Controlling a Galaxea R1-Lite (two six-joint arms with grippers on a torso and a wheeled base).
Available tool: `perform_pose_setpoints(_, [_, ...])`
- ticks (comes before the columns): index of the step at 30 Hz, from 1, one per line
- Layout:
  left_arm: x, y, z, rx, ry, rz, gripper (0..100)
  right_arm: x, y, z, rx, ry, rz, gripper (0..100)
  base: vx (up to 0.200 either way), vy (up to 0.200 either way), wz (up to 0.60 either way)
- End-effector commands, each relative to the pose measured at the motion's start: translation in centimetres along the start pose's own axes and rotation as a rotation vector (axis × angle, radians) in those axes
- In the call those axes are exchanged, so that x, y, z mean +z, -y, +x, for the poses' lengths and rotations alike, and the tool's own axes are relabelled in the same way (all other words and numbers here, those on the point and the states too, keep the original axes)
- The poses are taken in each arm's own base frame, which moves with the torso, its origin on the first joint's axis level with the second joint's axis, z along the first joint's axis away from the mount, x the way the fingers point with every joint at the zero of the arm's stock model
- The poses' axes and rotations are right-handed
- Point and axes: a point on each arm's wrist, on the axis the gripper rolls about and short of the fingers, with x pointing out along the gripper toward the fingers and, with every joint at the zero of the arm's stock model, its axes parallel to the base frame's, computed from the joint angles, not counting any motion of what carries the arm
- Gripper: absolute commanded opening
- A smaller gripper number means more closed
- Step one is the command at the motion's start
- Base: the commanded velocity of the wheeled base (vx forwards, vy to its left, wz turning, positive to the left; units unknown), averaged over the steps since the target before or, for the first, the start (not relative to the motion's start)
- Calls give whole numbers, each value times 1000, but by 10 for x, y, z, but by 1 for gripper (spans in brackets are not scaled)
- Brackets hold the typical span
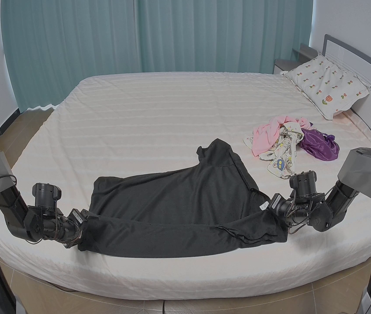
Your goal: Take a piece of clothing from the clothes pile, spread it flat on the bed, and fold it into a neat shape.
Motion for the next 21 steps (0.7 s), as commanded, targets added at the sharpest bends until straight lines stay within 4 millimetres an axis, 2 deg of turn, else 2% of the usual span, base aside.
perform_pose_setpoints(1, [0, 0, 0, 0, 0, -1, 100, -1, 1, 0, -3, -4, -1, 0, 0, 0, 0])
perform_pose_setpoints(7, [0, 0, 0, -1, 1, -2, 100, -1, 2, -1, -7, -4, -1, 0, 0, 0, 0])
perform_pose_setpoints(8, [0, 0, 0, 0, 0, -2, 100, -1, 3, 0, -8, -5, -1, 100, 0, 0, 0])
perform_pose_setpoints(11, [0, 0, 0, 0, 0, -2, 100, 3, 1, -3, 0, 7, 3, 100, 0, 0, 0])
perform_pose_setpoints(15, [0, 1, -1, -3, 1, -5, 100, 21, -4, -18, 23, 59, 21, 100, 0, 0, 0])
perform_pose_setpoints(18, [1, 1, -2, -5, 4, -31, 100, 31, 0, -24, 16, 84, 37, 100, 0, 0, 0])
perform_pose_setpoints(21, [2, 2, -4, -13, 9, -64, 100, 32, 4, -28, 6, 89, 45, 100, 0, 0, 0])
